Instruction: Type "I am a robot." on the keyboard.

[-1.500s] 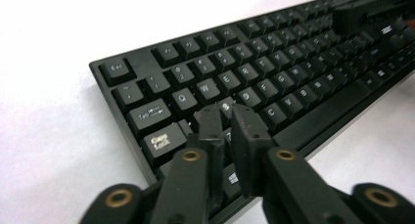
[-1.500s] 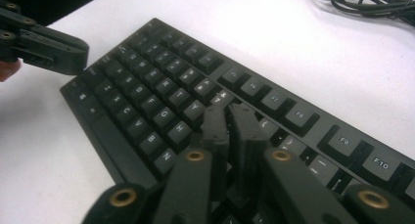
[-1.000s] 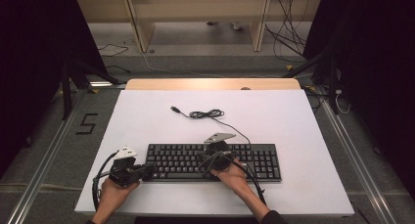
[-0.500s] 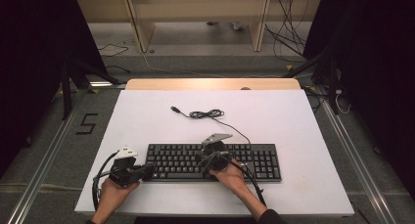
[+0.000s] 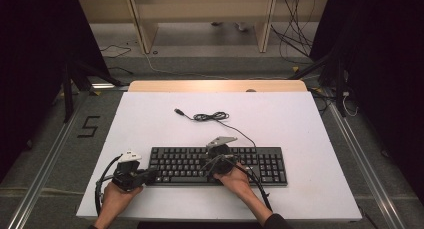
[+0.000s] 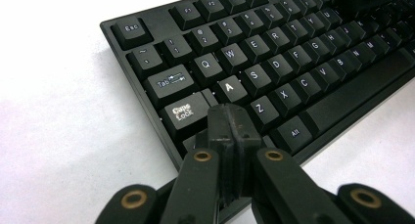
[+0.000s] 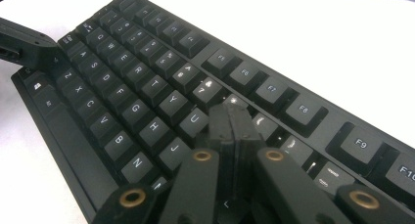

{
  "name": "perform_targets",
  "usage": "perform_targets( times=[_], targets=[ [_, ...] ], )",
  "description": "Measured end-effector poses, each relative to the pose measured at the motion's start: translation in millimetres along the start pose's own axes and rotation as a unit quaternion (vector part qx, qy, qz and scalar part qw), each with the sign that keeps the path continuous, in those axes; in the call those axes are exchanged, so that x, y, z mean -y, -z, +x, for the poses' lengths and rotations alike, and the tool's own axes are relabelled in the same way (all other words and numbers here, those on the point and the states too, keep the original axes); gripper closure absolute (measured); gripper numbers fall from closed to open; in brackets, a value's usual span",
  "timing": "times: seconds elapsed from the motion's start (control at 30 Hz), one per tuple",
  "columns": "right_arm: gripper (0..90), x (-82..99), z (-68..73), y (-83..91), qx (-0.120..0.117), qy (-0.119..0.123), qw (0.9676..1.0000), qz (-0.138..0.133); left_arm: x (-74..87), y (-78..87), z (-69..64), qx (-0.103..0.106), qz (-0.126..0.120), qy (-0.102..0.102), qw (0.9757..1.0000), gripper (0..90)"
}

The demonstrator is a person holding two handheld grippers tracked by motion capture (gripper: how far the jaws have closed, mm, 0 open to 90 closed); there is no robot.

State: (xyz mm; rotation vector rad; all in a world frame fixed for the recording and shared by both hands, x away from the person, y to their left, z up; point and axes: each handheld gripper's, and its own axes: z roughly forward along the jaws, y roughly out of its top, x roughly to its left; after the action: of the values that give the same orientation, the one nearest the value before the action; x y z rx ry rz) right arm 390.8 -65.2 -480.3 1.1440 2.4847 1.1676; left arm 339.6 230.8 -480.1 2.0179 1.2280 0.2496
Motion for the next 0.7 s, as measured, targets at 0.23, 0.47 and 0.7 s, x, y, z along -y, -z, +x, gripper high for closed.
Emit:
perform_targets(
  times=[0.23,0.47,0.7],
  targets=[
    [87.4,-1.7,-1.9,5.0,-0.011,-0.014,0.9998,-0.013,-1.7,5.4,-0.1,0.001,-0.024,-0.001,0.9997,88.0],
    [79.9,-3.3,-2.7,12.6,-0.016,-0.017,0.9993,-0.029,-2.9,9.4,-1.9,0.011,-0.051,-0.004,0.9986,80.1],
    [57.7,-3.9,-0.9,19.4,-0.034,-0.014,0.9986,-0.039,-4.3,12.4,-4.1,0.033,-0.084,0.001,0.9959,57.5]
  ],
)
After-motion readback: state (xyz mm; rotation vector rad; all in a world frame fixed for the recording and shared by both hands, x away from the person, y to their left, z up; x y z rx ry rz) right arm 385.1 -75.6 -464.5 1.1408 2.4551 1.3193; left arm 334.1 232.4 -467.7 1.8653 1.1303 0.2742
